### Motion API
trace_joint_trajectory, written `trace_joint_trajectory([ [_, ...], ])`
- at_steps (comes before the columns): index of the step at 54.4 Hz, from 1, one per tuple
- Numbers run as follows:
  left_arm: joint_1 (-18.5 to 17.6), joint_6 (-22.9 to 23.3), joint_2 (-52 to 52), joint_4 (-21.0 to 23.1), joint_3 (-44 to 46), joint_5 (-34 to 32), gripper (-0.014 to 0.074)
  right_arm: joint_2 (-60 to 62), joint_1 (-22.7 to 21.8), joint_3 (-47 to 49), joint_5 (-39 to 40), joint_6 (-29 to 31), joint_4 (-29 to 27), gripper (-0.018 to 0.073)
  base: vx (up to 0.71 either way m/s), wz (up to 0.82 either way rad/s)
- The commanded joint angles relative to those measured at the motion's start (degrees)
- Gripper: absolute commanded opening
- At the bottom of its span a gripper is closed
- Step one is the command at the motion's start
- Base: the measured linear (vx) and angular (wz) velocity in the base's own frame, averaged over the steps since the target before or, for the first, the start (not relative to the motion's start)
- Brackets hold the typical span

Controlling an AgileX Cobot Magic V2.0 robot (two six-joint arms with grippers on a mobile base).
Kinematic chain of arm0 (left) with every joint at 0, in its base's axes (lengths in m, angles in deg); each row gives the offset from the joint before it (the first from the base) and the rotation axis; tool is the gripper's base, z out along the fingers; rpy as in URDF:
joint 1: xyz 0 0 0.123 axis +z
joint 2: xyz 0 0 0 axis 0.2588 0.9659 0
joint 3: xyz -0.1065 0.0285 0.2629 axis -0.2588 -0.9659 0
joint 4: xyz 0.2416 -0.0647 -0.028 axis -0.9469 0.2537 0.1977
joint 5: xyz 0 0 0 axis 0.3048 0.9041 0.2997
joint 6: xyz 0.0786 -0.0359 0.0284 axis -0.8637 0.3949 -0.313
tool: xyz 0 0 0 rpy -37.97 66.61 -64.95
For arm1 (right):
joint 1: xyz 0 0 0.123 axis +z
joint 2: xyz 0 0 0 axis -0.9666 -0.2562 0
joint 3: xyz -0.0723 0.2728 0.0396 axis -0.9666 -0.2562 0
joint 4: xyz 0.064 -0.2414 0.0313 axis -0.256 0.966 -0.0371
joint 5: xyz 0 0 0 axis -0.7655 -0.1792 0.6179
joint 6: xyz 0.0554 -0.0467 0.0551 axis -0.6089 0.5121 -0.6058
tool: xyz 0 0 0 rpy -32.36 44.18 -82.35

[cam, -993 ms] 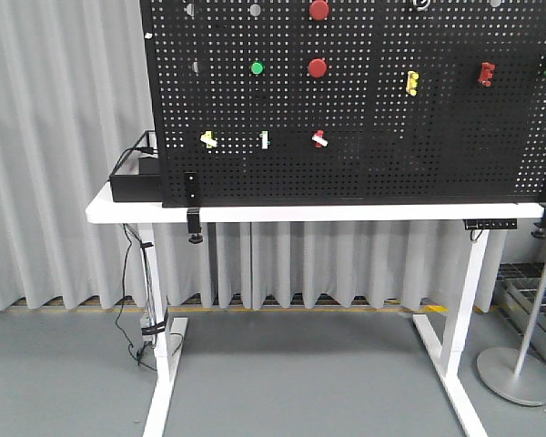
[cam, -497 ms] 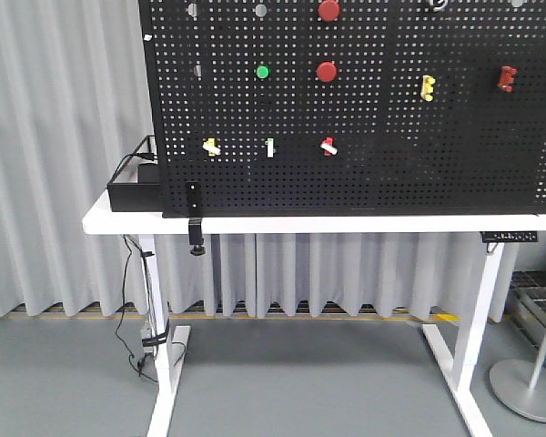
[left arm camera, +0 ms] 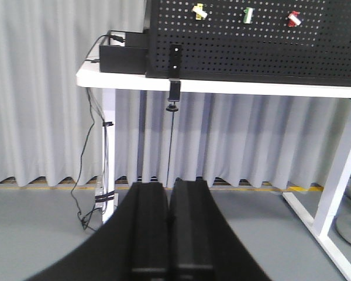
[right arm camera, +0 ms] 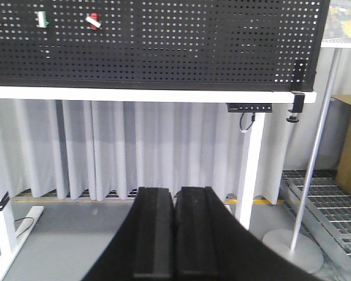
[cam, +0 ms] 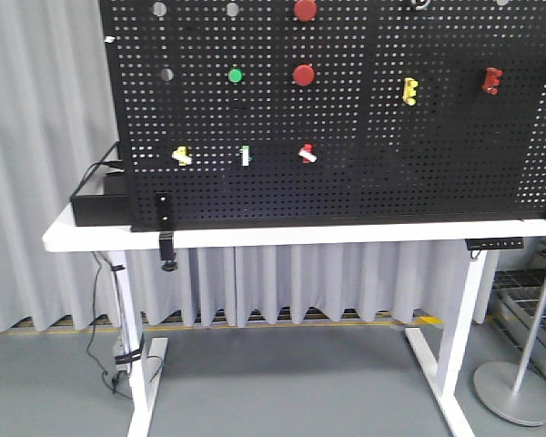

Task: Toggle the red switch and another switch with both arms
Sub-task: 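Drive the base forward up to the black pegboard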

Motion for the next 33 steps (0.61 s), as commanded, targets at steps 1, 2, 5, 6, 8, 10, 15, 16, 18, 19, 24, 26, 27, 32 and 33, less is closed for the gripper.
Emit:
trace_joint_trajectory([
  [1, 0.1, 0.3, -1.1, 0.3, -1.1, -4.2, 0.0003, 0.6, -0.3, -0.3, 4.8, 0.0, 0.1, -0.0006, 0.12, -0.12],
  [2, 0.1, 0.3, -1.1, 0.3, -1.1, -4.2, 0.0003, 0.6, -0.3, -0.3, 4.8, 0.0, 0.1, -0.0006, 0.12, -0.1],
  [5, 0.1, 0.3, -1.1, 0.3, -1.1, -4.2, 0.0003, 0.6, -0.3, -0.3, 4.8, 0.0, 0.1, -0.0006, 0.13, -0.09],
  [6, 0.1, 0.3, -1.1, 0.3, -1.1, -4.2, 0.0003, 0.6, -0.3, -0.3, 4.8, 0.0, 0.1, -0.0006, 0.14, -0.09],
  [8, 0.1, 0.3, -1.1, 0.3, -1.1, -4.2, 0.0003, 0.6, -0.3, -0.3, 4.8, 0.0, 0.1, -0.0006, 0.15, -0.08],
  [10, 0.1, 0.3, -1.1, 0.3, -1.1, -4.2, 0.0003, 0.6, -0.3, -0.3, 4.8, 0.0, 0.1, -0.0006, 0.16, -0.08],
  [15, 0.1, 0.3, -1.1, 0.3, -1.1, -4.2, 0.0003, 0.6, -0.3, -0.3, 4.8, 0.0, 0.1, -0.0006, 0.18, -0.08],
  [16, 0.1, 0.3, -1.1, 0.3, -1.1, -4.2, 0.0003, 0.6, -0.3, -0.3, 4.8, 0.0, 0.1, -0.0006, 0.2, -0.08],
  [18, 0.1, 0.3, -1.1, 0.3, -1.1, -4.2, 0.0003, 0.6, -0.3, -0.3, 4.8, 0.0, 0.1, -0.0006, 0.21, -0.08],
  [19, 0.1, 0.3, -1.1, 0.3, -1.1, -4.2, 0.0003, 0.6, -0.3, -0.3, 4.8, 0.0, 0.1, -0.0006, 0.22, -0.07],
  [24, 0.1, 0.3, -1.1, 0.3, -1.1, -4.2, 0.0003, 0.6, -0.3, -0.3, 4.8, 0.0, 0.1, -0.0006, 0.24, -0.06],
  [26, 0.1, 0.3, -1.1, 0.3, -1.1, -4.2, 0.0003, 0.6, -0.3, -0.3, 4.8, 0.0, 0.1, -0.0006, 0.27, -0.03],
  [27, 0.1, 0.3, -1.1, 0.3, -1.1, -4.2, 0.0003, 0.6, -0.3, -0.3, 4.8, 0.0, 0.1, -0.0006, 0.28, -0.03],
  [32, 0.1, 0.3, -1.1, 0.3, -1.1, -4.2, 0.0003, 0.6, -0.3, -0.3, 4.8, 0.0, 0.1, -0.0006, 0.3, -0.04],
  [33, 0.1, 0.3, -1.1, 0.3, -1.1, -4.2, 0.0003, 0.6, -0.3, -0.3, 4.8, 0.0, 0.1, -0.0006, 0.33, -0.04],
])
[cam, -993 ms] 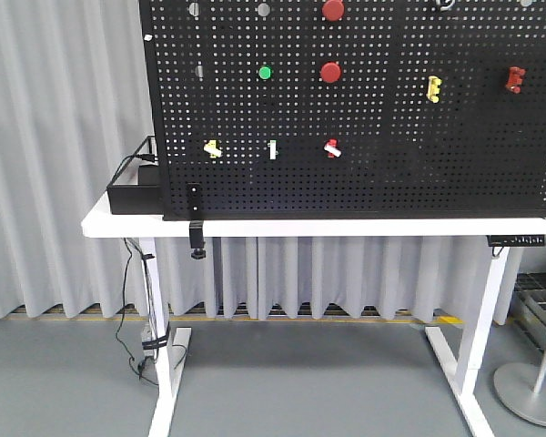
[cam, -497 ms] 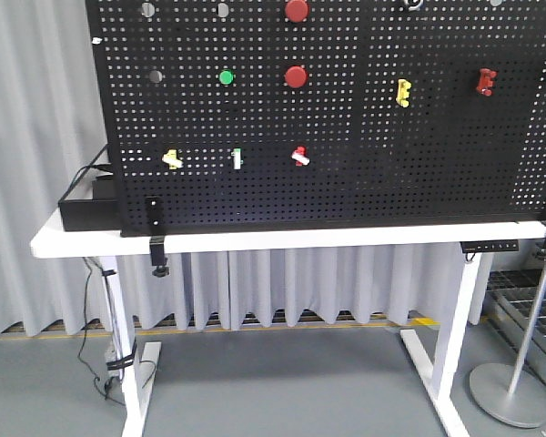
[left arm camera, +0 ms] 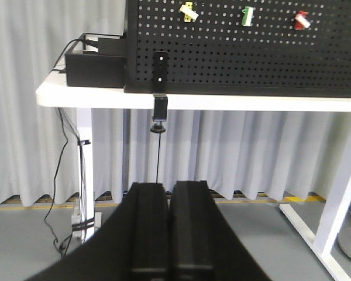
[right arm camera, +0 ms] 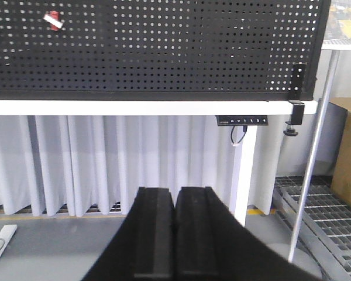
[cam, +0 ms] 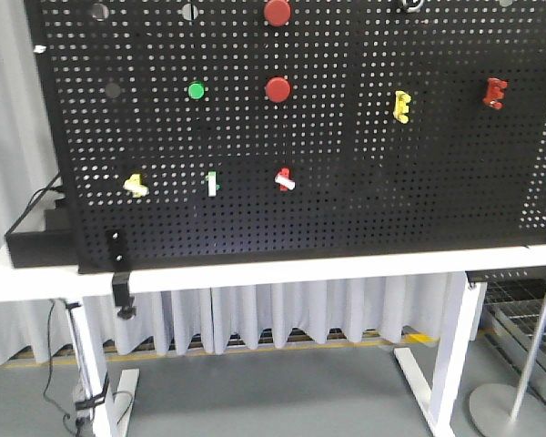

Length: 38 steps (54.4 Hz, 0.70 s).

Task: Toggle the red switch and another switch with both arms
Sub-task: 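Drive the base forward up to the black pegboard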

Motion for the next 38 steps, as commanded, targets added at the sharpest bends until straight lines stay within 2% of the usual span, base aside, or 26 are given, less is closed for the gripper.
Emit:
trace_joint_trajectory([
  [1, 0.1, 0.3, -1.1, 0.3, -1.1, -4.2, 0.0003, 0.6, -0.3, -0.3, 4.8, 0.0, 0.1, -0.0006, 0.34, -0.02],
  [38, 0.1, 0.3, -1.1, 0.3, -1.1, -4.2, 0.0003, 0.6, -0.3, -0.3, 4.8, 0.0, 0.1, -0.0006, 0.31, 0.1],
])
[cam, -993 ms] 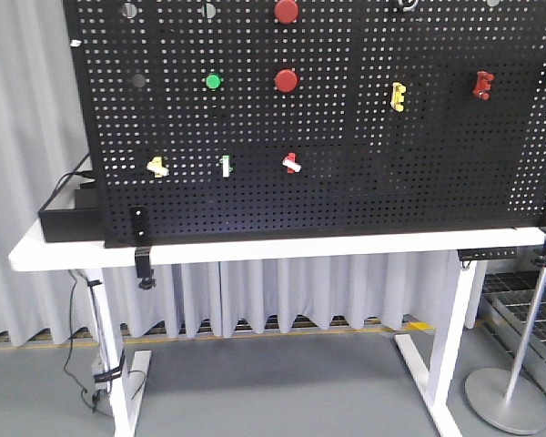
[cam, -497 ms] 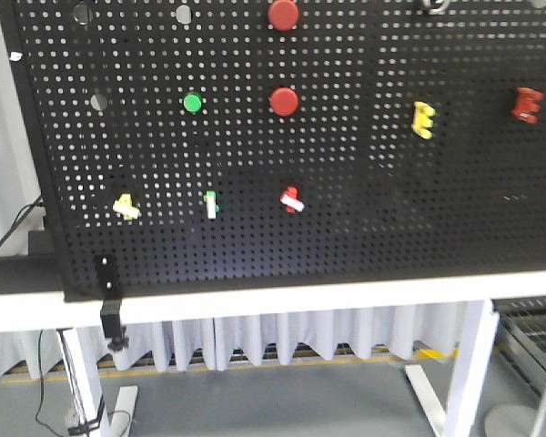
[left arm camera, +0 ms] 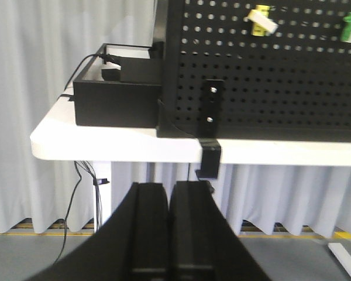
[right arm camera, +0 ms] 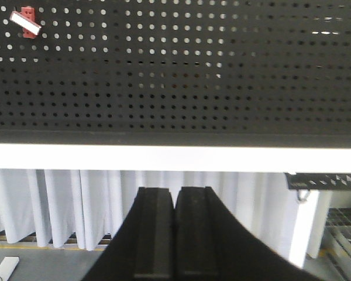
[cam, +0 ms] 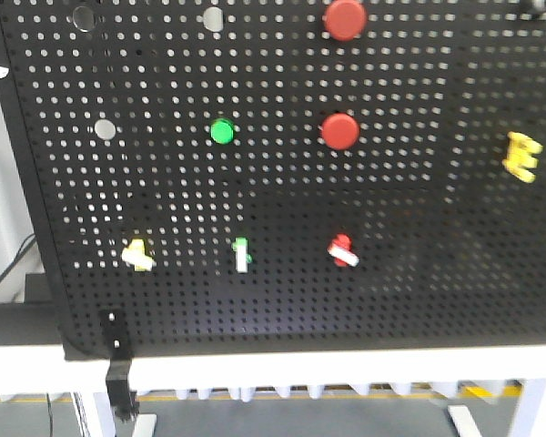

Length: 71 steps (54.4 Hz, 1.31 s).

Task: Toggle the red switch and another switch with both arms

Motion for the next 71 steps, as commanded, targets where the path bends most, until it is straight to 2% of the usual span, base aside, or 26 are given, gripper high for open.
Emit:
trace_joint_trajectory([
  [1, 0.1, 0.3, -1.1, 0.3, -1.1, -4.2, 0.0003, 0.6, -0.3, -0.3, 4.8, 0.0, 0.1, -0.0006, 0.22, 0.1],
  [32, 0.1, 0.3, -1.1, 0.3, -1.1, -4.2, 0.0003, 0.6, -0.3, -0.3, 4.8, 0.0, 0.1, -0.0006, 0.15, 0.06],
  [71, 0.1, 0.3, -1.1, 0.3, -1.0, -4.7, 0.0003, 0.6, -0.3, -0.2, 5.4, 0.0, 0.1, -0.0006, 0.01, 0.0],
])
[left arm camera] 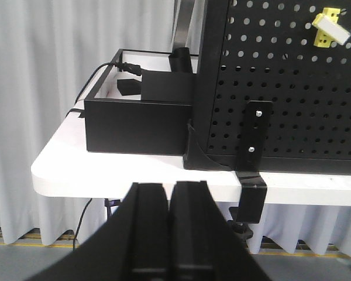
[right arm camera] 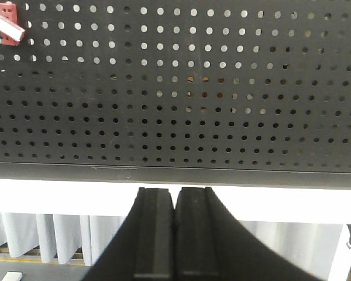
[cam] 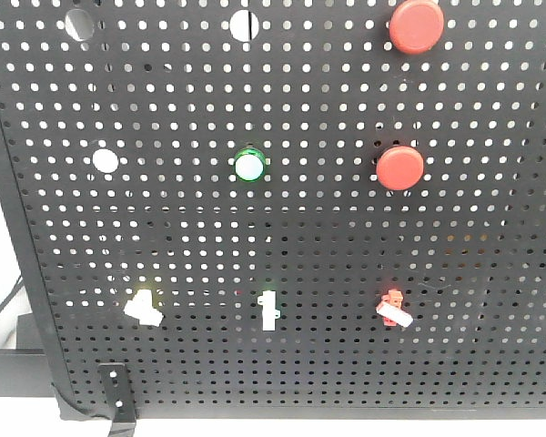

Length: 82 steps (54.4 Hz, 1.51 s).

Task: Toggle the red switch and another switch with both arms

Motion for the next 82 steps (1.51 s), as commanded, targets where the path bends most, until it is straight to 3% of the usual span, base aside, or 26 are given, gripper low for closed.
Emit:
trace_joint_trajectory([
  [1, 0.1, 0.3, -1.1, 0.3, -1.0, -4.8, 0.0003, 0.6, -0.3, -0.2, 5.4, 0.0, 0.1, -0.0006, 0.0, 0.0],
  [11, 0.1, 0.3, -1.1, 0.3, -1.0, -8.0, 0.0003, 0.6, -0.3, -0.2, 7.7, 0.0, 0.1, -0.0006, 0.0, 0.0],
  [23, 0.1, 3.2, -1.1, 3.6, 1.1, -15.3, 0.0003, 0.6, -0.3, 1.8, 19.5, -0.5, 0.1, -0.0006, 0.0, 0.0],
  [29, 0.1, 3.2, -0.9, 3.7, 6.2, -17.8, 0.0003, 0.2, -0.3, 8.5, 15.3, -0.7, 0.1, -0.0006, 0.0, 0.0],
  [38, 0.1, 2.8, 4.0, 0.0, 18.9, -14.9, 0.0003, -5.5, -0.3, 21.0, 5.7, -0.7, 0.1, -0.0006, 0.0, 0.0],
  [48, 0.1, 2.9, 15.8, -4.4, 29.5, -11.5, 0.0003, -14.5, -0.3, 28.3, 5.1, -0.8, 0.1, -0.0006, 0.0, 0.0],
  [56, 0.1, 2.9, 22.5, -3.9, 30.1, -11.5, 0.0003, -19.9, -0.3, 28.5, 5.1, -0.8, 0.1, -0.0006, 0.0, 0.0],
  [67, 0.1, 3.6, 28.1, -3.9, 30.1, -5.1, 0.0003, -23.5, -0.3, 28.5, 5.7, -0.8, 0.1, -0.0006, 0.0, 0.0],
  [70, -0.2, 4.6, 29.8, -1.3, 30.1, -4.8, 0.0003, -23.8, -0.3, 28.5, 6.0, -0.8, 0.1, -0.0006, 0.0, 0.0],
  [82, -4.8, 4.3, 37.2, 0.1, 30.1, -13.8, 0.0003, -23.8, -0.3, 28.5, 8.3, -0.8, 0.1, -0.0006, 0.0, 0.0],
])
